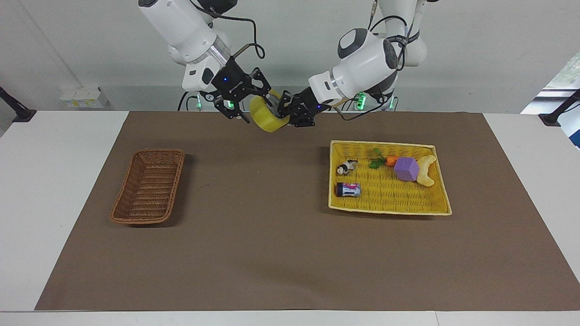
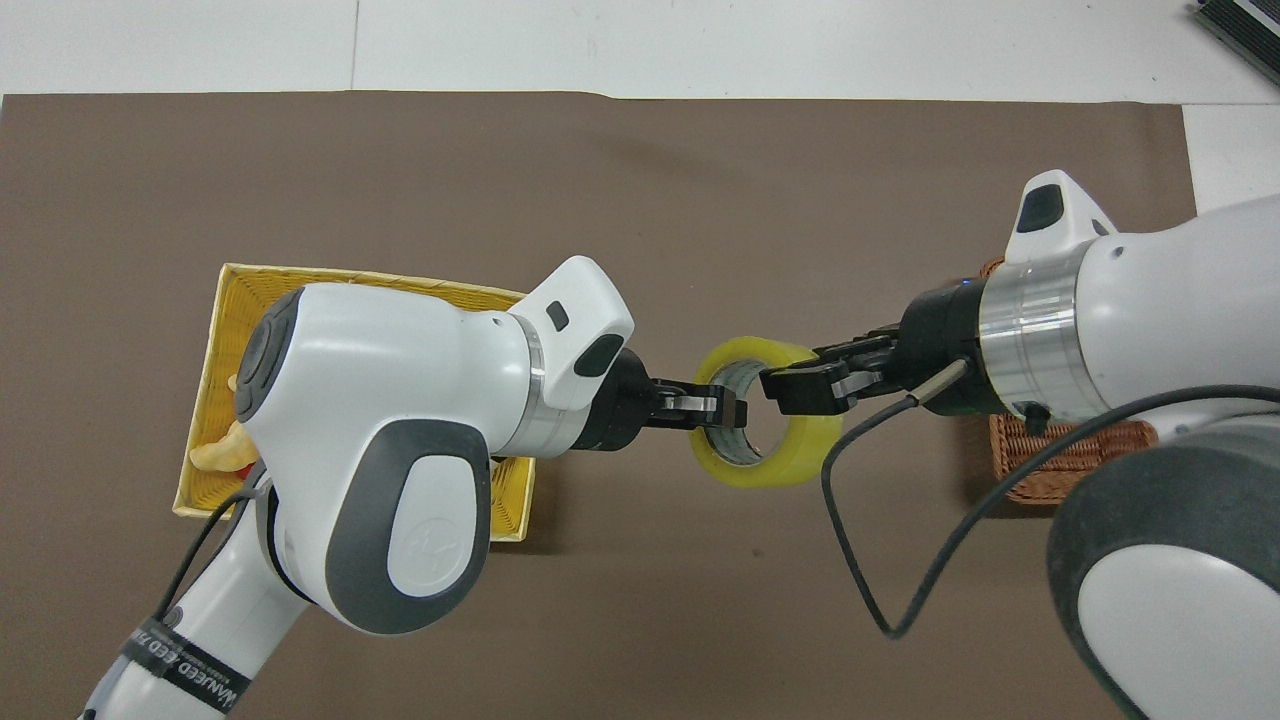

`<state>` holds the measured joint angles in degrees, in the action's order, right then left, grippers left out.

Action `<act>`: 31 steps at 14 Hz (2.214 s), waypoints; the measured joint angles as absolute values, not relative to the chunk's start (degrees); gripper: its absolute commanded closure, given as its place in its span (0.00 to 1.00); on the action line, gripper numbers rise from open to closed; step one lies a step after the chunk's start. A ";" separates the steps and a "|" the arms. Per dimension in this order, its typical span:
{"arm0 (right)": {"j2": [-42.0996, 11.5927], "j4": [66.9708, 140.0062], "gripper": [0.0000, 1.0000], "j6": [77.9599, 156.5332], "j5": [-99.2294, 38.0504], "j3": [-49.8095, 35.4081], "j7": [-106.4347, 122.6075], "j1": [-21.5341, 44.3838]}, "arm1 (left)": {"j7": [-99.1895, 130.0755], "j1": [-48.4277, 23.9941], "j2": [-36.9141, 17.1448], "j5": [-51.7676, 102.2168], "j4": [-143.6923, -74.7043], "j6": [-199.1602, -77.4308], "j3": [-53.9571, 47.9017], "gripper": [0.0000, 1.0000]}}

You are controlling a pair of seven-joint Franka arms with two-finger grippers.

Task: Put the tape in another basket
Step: 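Grasp the tape rim with the right gripper beside the left gripper, then open the left gripper and withdraw it while the right gripper carries the tape, then lower the tape into the wicker basket with the right gripper and release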

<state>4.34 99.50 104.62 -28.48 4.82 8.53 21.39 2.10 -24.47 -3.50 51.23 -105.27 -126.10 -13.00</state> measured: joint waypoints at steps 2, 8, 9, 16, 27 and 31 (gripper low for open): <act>4.40 99.54 1.00 104.62 -28.44 4.89 8.51 21.33 | 2.08 -24.44 -3.23 51.74 -105.16 -126.26 -12.88 0.21; 4.39 100.49 1.00 104.54 -28.44 5.07 8.61 21.05 | 6.05 -24.20 -0.28 52.96 -104.58 -126.19 -12.04 0.00; 4.39 100.49 1.00 104.54 -28.44 5.08 8.61 20.96 | 6.94 -24.09 0.00 52.95 -104.59 -126.18 -11.80 0.00; 4.39 100.49 1.00 100.80 -28.46 5.86 10.57 16.74 | 7.57 -10.82 0.00 46.10 -104.79 -117.76 -10.91 0.00; -3.71 101.94 1.00 106.19 -31.83 6.57 25.50 -6.66 | 5.99 2.89 0.49 6.38 -99.69 -106.56 -9.24 0.00; -11.97 101.93 1.00 109.08 -35.38 6.59 38.04 -12.23 | -1.46 5.48 1.46 2.96 -94.81 -95.81 -6.94 0.00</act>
<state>-11.97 101.93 109.08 -35.38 6.59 38.04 -12.23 -1.46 5.48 1.46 2.96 -94.81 -95.81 -6.94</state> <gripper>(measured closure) 0.445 0.000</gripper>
